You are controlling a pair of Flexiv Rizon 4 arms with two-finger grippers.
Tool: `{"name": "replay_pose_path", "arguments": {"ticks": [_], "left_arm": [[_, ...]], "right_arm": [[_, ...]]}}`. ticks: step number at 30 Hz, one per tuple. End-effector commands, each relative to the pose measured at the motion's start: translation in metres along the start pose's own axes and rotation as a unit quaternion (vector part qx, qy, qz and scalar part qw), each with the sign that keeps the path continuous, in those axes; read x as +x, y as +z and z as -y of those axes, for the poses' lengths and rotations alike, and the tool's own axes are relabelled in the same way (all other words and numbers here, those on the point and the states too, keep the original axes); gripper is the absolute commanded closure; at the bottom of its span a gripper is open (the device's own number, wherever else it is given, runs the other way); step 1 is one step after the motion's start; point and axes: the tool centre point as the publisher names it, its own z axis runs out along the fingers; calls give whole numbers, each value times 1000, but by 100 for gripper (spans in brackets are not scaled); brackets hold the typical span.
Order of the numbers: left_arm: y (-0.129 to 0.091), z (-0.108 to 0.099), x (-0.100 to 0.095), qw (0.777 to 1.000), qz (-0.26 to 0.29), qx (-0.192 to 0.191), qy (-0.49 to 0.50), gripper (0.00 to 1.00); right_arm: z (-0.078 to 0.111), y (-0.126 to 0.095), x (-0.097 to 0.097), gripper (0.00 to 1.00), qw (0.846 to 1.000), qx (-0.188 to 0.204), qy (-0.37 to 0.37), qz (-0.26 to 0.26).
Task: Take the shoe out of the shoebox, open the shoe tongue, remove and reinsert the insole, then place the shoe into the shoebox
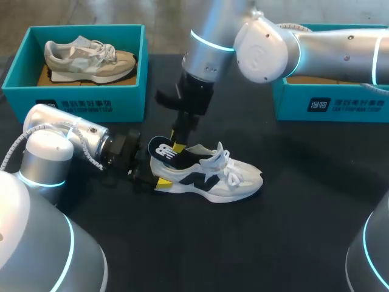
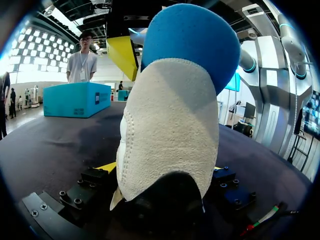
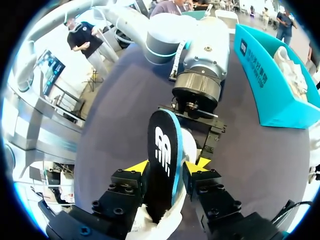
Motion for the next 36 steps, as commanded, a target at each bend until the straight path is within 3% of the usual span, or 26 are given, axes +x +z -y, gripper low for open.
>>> {"name": "replay_pose_path", "arguments": {"ticks": [1, 15, 20, 36], "left_arm": [[1, 0, -1, 1000, 0, -1, 0, 100], [1, 0, -1, 1000, 0, -1, 0, 100], [1, 0, -1, 1000, 0, -1, 0, 100], [1, 0, -1, 1000, 0, -1, 0, 100]], "right_arm": [[-2, 5, -4, 59, 1000, -1, -1, -4], [-5, 14, -3, 64, 1000, -12, -6, -16], [-6, 17, -1, 71, 1000, -13, -9, -20], [-9, 21, 4, 79, 999, -15, -13, -24]]}}
